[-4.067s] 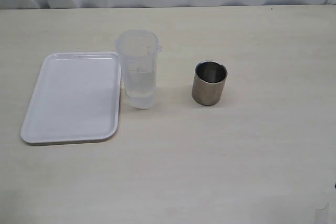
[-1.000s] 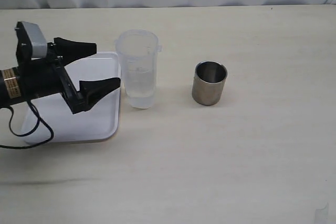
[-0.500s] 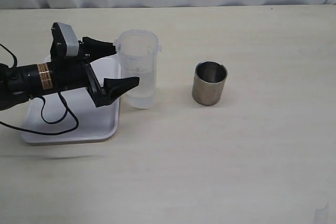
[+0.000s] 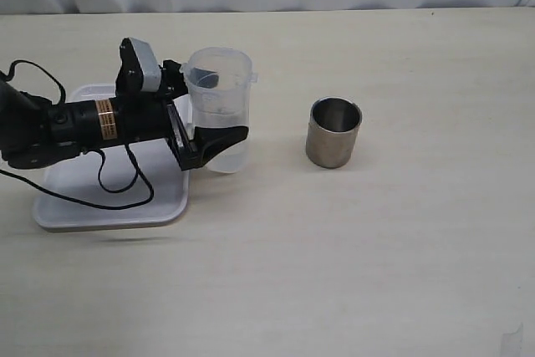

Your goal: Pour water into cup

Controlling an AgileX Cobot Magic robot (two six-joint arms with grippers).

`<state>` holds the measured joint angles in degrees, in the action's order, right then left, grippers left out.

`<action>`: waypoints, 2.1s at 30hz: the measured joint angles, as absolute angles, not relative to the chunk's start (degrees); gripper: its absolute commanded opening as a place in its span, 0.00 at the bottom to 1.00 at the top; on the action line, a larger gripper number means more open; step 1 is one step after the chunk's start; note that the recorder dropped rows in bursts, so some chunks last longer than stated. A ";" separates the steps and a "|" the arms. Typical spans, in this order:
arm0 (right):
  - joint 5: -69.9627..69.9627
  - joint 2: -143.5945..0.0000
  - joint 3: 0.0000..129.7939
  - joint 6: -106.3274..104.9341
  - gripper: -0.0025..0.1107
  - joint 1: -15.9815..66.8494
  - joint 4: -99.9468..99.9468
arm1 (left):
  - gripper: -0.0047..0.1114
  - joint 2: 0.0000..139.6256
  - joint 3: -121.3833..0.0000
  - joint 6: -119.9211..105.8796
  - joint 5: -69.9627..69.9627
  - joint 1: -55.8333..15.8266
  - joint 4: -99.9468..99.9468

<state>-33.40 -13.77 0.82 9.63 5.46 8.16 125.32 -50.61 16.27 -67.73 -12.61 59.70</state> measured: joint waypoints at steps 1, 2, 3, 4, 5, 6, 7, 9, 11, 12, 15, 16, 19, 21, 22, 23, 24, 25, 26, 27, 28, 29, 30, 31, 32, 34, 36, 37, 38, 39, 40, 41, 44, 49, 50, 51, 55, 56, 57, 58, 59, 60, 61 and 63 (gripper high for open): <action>-33.30 -13.77 0.82 9.63 0.69 5.46 8.16 | 0.94 125.40 -50.61 16.27 -68.00 -12.88 59.23; -33.30 -13.77 0.82 9.63 0.69 5.46 8.16 | 0.94 125.40 -50.61 16.27 -68.26 -13.17 58.91; -33.30 -13.77 0.82 9.63 0.69 5.46 8.16 | 0.94 125.40 -50.61 16.27 -68.23 -13.44 58.34; -33.30 -13.77 0.82 9.63 0.69 5.46 8.16 | 0.94 125.40 -50.80 16.27 -68.23 -13.74 57.63; -33.30 -13.77 0.82 9.63 0.69 5.46 8.16 | 0.94 125.52 -50.84 16.27 -68.23 -14.05 57.06; -33.30 -13.77 0.82 9.63 0.69 5.46 8.16 | 0.94 125.55 -50.97 16.27 -68.23 -14.44 56.48; -33.30 -13.77 0.82 9.63 0.69 5.46 8.16 | 0.94 125.69 -50.97 16.27 -68.23 -14.68 55.81; -33.30 -13.77 0.82 9.63 0.69 5.46 8.16 | 0.94 125.94 -50.97 16.27 -68.23 -14.94 54.98; -33.30 -13.77 0.82 9.63 0.69 5.46 8.16 | 0.94 126.06 -50.97 16.27 -68.39 -15.30 54.36; -33.26 -13.77 0.82 9.63 0.69 5.46 8.16 | 0.94 126.06 -50.97 16.27 -68.37 -15.43 54.05; -33.17 -13.77 0.82 9.63 0.69 5.46 8.16 | 0.94 126.14 -50.97 16.27 -68.86 -15.55 53.80; -33.17 -13.77 0.82 9.63 0.69 5.46 8.16 | 0.94 126.14 -50.97 16.27 -68.98 -15.55 53.80; -33.03 -13.77 0.82 9.63 0.69 5.46 8.16 | 0.94 126.14 -50.97 16.97 -69.10 -15.55 52.79; -32.99 -13.77 0.82 9.63 0.69 5.46 8.16 | 0.94 126.14 -50.97 17.27 -69.10 -15.55 52.50; -32.99 -13.77 0.82 9.63 0.69 5.46 8.16 | 0.94 126.14 -50.97 17.52 -69.10 -15.55 52.42; -32.99 -13.77 0.82 9.63 0.69 5.46 8.16 | 0.94 126.14 -50.97 17.97 -69.10 -15.55 52.35; -32.99 -13.77 0.82 9.63 0.69 5.46 8.16 | 0.94 126.14 -50.97 18.50 -69.10 -15.55 52.27; -32.99 -13.77 0.82 9.63 0.69 5.46 8.16 | 0.94 126.14 -50.97 18.81 -69.10 -15.55 52.27; -32.99 -13.77 0.82 9.63 0.69 5.46 8.16 | 0.94 126.14 -50.97 19.29 -69.10 -15.55 52.27; -32.99 -13.77 0.82 9.63 0.69 5.46 8.16 | 0.94 126.14 -50.97 19.59 -69.10 -15.55 52.27; -32.99 -13.77 0.82 9.63 0.69 5.46 8.16 | 0.94 126.14 -50.97 19.86 -69.10 -15.55 52.51; -32.99 -13.77 0.82 9.63 0.69 5.46 8.16 | 0.94 126.14 -50.97 20.15 -69.10 -15.55 52.97; -32.99 -13.77 0.82 9.63 0.69 5.46 8.16 | 0.94 126.14 -50.97 20.32 -69.10 -15.55 53.60; -32.99 -13.77 0.82 9.63 0.69 5.46 8.16 | 0.94 126.14 -50.97 20.29 -69.10 -15.55 53.95; -32.99 -13.77 0.82 9.63 0.69 5.46 8.16 | 0.94 126.14 -50.97 20.45 -69.10 -15.55 54.03; -32.99 -13.77 0.82 9.63 0.69 5.46 8.16 | 0.94 126.14 -50.97 20.48 -69.10 -15.55 54.16; -32.99 -13.77 0.82 9.63 0.69 5.46 8.16 | 0.94 126.14 -50.97 20.48 -69.10 -15.55 54.16; -32.99 -13.77 0.82 9.63 0.69 5.46 8.16 | 0.94 126.14 -50.97 20.48 -69.10 -15.55 54.16; -32.99 -13.77 0.82 9.63 0.69 5.46 8.16 | 0.94 126.14 -50.97 20.48 -69.10 -15.55 54.16; -32.99 -13.77 0.82 9.63 0.69 5.46 8.16 | 0.94 126.14 -50.97 20.48 -69.10 -15.55 54.16; -32.99 -13.77 0.82 9.63 0.69 5.46 8.16 | 0.94 126.14 -50.97 20.48 -69.10 -15.55 54.16; -32.89 -13.77 0.82 9.63 0.69 5.46 8.16 | 0.94 126.14 -50.97 20.48 -69.10 -15.55 54.16; -32.90 -13.77 0.82 9.63 0.69 5.46 8.16 | 0.94 126.14 -50.97 20.57 -69.10 -15.55 54.16; -32.22 -13.77 0.82 9.63 0.69 5.46 8.16 | 0.94 126.14 -50.97 20.57 -69.10 -15.55 54.16; -32.11 -13.77 0.82 9.63 0.69 5.46 8.16 | 0.94 126.14 -50.97 20.57 -69.10 -15.55 54.16; -32.06 -13.77 0.82 9.63 0.69 5.46 8.16 | 0.94 126.14 -50.97 20.57 -69.10 -15.55 54.16; -32.06 -13.77 0.82 9.63 0.69 5.46 8.16 | 0.94 126.14 -50.97 20.57 -69.14 -15.55 53.95; -32.06 -13.77 0.82 9.63 0.69 5.46 8.16 | 0.94 126.14 -50.97 20.57 -69.14 -15.55 53.95; -32.06 -13.77 0.82 9.63 0.69 5.46 8.16 | 0.94 126.14 -50.97 20.57 -69.14 -15.55 53.95; -31.97 -13.77 0.82 9.63 0.69 5.46 8.16 | 0.94 126.14 -50.97 20.57 -69.14 -15.55 53.92; -31.97 -13.77 0.82 9.63 0.69 5.46 8.16 | 0.94 126.14 -50.97 20.57 -69.14 -15.55 53.82; -31.97 -13.77 0.82 9.63 0.69 5.46 8.16 | 0.94 126.14 -50.97 20.57 -69.14 -15.55 53.82; -31.97 -13.77 0.82 9.63 0.69 5.46 8.16 | 0.94 126.14 -50.97 20.57 -69.14 -15.55 53.82; -31.97 -13.77 0.82 9.63 0.69 5.46 8.16 | 0.94 126.14 -50.97 20.57 -69.28 -15.55 53.82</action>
